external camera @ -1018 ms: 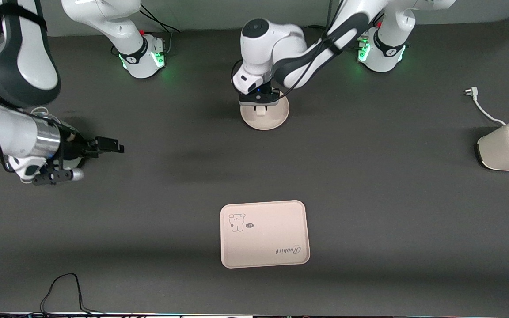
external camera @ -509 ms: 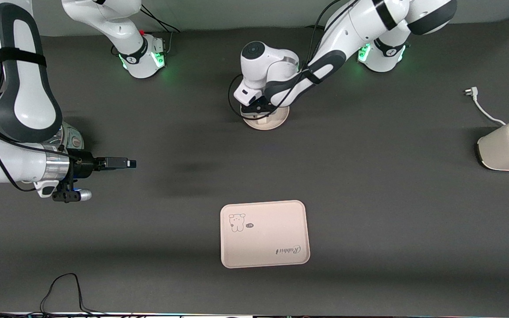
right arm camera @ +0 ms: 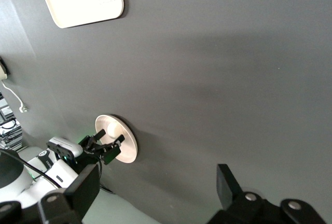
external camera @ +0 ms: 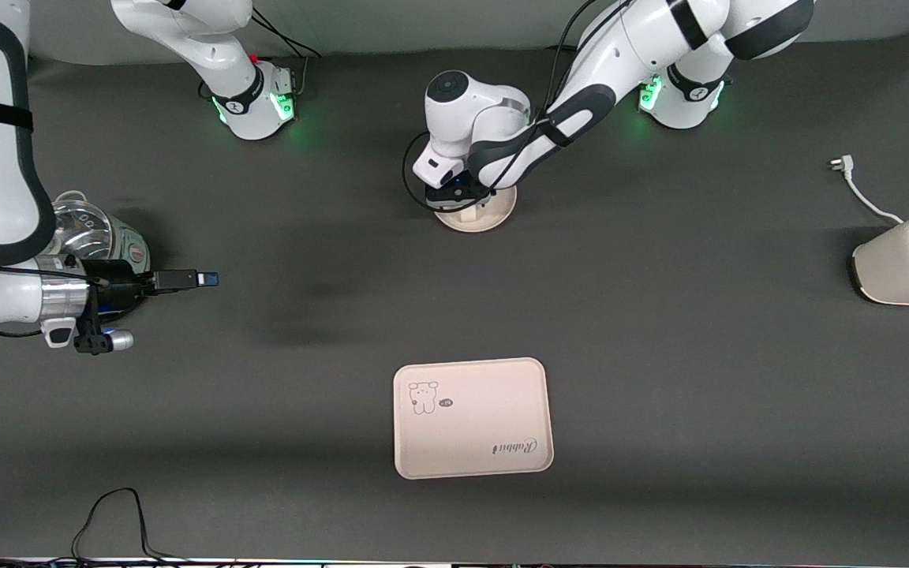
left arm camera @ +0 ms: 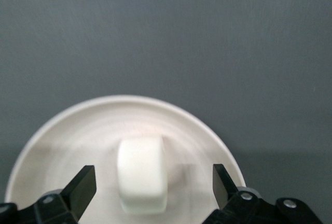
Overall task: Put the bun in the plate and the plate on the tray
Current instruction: 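Lower the bun onto the plate and open the left gripper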
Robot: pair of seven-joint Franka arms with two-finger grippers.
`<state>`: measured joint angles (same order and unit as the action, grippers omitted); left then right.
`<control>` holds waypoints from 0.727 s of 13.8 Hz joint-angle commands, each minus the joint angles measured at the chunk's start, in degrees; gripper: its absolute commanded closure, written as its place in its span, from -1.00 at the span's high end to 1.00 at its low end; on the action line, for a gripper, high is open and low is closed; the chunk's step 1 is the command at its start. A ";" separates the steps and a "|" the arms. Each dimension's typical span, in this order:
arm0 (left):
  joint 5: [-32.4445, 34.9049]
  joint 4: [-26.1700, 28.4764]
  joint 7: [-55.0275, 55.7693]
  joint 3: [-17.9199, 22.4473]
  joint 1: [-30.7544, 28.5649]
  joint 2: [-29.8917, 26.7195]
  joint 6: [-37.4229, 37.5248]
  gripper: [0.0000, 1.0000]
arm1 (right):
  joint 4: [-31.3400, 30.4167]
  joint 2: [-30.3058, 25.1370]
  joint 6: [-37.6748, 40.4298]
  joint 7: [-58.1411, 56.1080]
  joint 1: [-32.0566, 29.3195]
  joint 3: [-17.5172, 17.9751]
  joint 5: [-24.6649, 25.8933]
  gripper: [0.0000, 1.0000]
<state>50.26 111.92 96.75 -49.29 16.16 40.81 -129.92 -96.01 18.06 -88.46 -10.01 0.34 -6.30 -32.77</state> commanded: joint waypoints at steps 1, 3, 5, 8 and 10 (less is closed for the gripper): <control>-0.94 -4.85 -5.94 -0.45 -0.25 -2.93 7.90 1.00 | -0.75 -0.39 0.75 -1.33 0.71 0.06 -1.50 1.00; -3.49 -9.86 -10.16 -1.16 -0.96 -3.02 11.43 1.00 | -4.07 -1.09 -0.22 -4.29 0.80 0.06 -4.47 1.00; -6.21 -13.38 -14.56 -1.24 -2.18 -3.10 13.45 1.00 | -8.90 -2.66 -2.93 -8.70 0.71 -0.21 -5.98 1.00; -8.07 -17.26 -22.89 -2.03 -6.21 -3.28 16.01 1.00 | -20.14 -9.16 -11.88 -10.20 4.39 -0.12 -6.95 1.00; -14.18 -18.14 -31.14 -0.99 -8.69 -5.54 14.44 1.00 | -25.69 -11.63 -15.06 -12.13 5.11 -0.03 -9.40 1.00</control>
<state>41.44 94.64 73.32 -50.51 9.65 37.77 -115.59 -113.05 12.57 -99.14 -19.29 3.93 -6.01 -39.09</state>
